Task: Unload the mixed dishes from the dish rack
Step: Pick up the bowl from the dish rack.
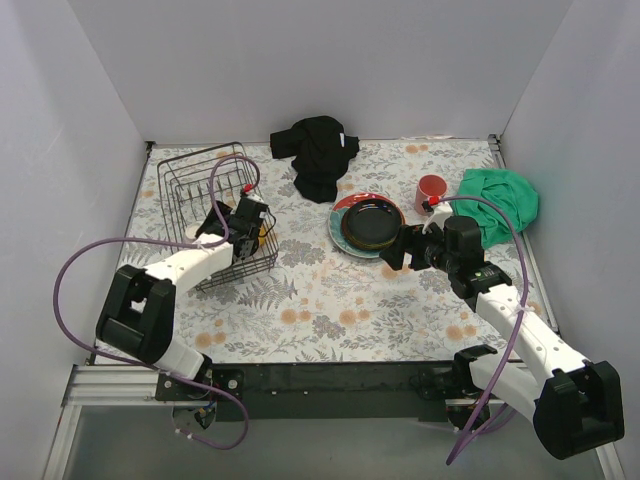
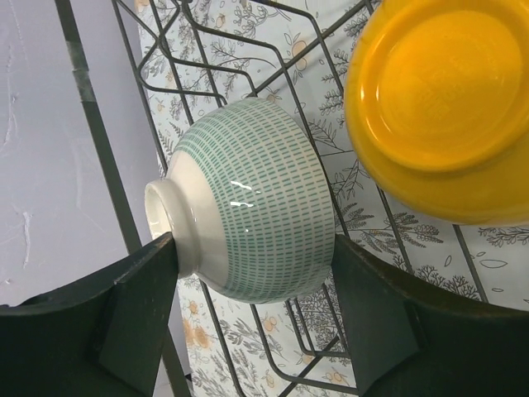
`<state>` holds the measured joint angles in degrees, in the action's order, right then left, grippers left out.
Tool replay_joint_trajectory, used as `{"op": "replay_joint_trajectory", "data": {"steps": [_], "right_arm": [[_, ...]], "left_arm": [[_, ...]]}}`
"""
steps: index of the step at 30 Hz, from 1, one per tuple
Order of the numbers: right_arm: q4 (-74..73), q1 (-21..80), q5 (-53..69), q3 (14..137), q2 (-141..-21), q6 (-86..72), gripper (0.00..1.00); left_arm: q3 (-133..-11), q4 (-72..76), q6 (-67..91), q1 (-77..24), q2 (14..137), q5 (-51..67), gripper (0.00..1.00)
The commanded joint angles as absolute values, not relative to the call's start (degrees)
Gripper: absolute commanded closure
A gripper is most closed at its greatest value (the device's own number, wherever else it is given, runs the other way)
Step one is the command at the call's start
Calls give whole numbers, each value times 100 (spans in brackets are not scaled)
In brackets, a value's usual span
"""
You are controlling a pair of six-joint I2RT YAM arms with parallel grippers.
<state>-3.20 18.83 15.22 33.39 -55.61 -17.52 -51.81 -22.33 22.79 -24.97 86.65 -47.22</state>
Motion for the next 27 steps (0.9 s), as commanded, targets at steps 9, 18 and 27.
{"op": "replay_joint_trajectory", "data": {"steps": [9, 18, 27], "right_arm": [[-53, 1898, 1872, 3480, -5660, -1740, 12], [430, 1907, 2346, 3454, -5836, -2170, 14], [1361, 1916, 3014, 3463, -6222, -2855, 14]], "left_arm": [[-5791, -2680, 3251, -2514, 7884, -4738, 70], [-6520, -3190, 4217, -2514, 7471, -4246, 72], [-6952, -3331, 5018, -2514, 7067, -2700, 78]]}}
